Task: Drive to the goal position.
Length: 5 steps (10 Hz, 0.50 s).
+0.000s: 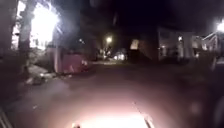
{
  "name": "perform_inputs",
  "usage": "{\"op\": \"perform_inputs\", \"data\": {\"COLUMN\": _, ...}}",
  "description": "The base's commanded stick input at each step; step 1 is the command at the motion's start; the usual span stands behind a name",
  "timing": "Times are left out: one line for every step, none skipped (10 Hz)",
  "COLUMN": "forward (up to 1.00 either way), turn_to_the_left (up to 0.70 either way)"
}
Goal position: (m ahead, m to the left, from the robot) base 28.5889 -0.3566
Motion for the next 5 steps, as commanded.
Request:
{"op": "perform_inputs", "data": {"forward": 1.0, "turn_to_the_left": 0.0}}
{"op": "perform_inputs", "data": {"forward": 1.0, "turn_to_the_left": 0.0}}
{"op": "perform_inputs", "data": {"forward": 1.0, "turn_to_the_left": 0.0}}
{"op": "perform_inputs", "data": {"forward": 1.0, "turn_to_the_left": 0.0}}
{"op": "perform_inputs", "data": {"forward": 1.0, "turn_to_the_left": 0.0}}
